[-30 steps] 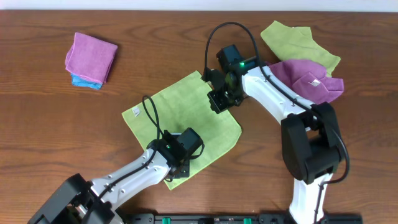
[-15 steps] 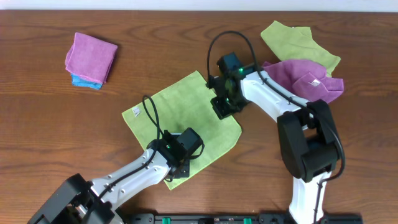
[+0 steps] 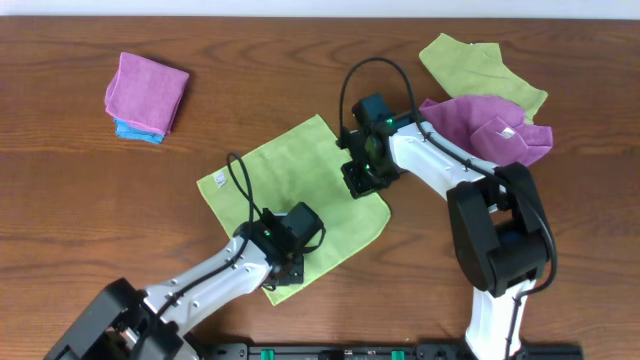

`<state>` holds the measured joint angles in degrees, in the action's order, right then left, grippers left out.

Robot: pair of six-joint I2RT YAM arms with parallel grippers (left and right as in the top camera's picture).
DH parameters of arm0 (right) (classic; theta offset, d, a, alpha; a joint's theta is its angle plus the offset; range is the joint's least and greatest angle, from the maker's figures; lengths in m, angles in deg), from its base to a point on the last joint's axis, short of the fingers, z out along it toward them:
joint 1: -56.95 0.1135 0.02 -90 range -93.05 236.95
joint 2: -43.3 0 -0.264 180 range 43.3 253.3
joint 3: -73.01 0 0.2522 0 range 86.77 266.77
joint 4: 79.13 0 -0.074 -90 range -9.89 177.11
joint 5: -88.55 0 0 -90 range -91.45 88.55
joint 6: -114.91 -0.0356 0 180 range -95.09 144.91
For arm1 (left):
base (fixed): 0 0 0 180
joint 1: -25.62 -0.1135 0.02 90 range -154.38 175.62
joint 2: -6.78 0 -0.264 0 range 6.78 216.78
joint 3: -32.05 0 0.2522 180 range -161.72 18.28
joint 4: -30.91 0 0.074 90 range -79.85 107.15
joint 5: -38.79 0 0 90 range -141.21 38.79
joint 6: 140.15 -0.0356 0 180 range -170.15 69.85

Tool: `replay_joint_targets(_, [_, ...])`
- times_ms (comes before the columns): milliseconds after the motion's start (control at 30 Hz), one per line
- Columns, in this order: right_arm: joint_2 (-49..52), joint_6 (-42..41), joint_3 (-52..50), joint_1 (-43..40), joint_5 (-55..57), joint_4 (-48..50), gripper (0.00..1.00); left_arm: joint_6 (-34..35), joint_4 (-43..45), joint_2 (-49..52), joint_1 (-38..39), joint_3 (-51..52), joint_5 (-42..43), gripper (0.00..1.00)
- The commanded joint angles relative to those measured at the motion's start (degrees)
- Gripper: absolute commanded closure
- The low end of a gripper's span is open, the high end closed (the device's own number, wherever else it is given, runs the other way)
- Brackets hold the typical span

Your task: Fold the cloth

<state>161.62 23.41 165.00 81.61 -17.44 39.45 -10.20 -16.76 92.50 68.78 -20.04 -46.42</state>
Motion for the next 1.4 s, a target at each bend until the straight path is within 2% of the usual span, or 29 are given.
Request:
replay_joint_targets(0, [2.2, -3.8, -2.7, 0.5, 1.6, -2.4, 0.98, -3.2, 1.1, 3.0, -4.2, 2.5, 3.6, 0.94])
replay_joint_targets(200, [2.2, -4.9, -2.7, 1.9, 1.7, -4.9, 0.98, -7.0, 2.3, 3.0, -14.3, 2.5, 3.8, 0.94])
replay_joint_targets(367, [2.2, -6.7, -2.7, 3.5, 2.1, -4.8, 0.98, -10.1, 3.3, 3.0, -19.3, 1.9, 7.3, 0.94])
replay_joint_targets(867, [2.2, -14.4, -2.7, 13.1, 5.1, -5.5, 0.98, -14.8, -2.3, 3.0, -25.0, -5.1, 2.2, 0.94])
replay_joint_targets(1200, [2.2, -16.9, -2.7, 18.5, 5.0, -5.6, 0.99, -18.4, -2.3, 3.0, -32.7, -8.4, 4.3, 0.94])
replay_joint_targets(1367, [1.1, -16.9, -2.7, 18.0, 4.9, -5.9, 0.98, -19.6, -3.9, 2.4, -32.7, -8.5, 4.3, 0.94])
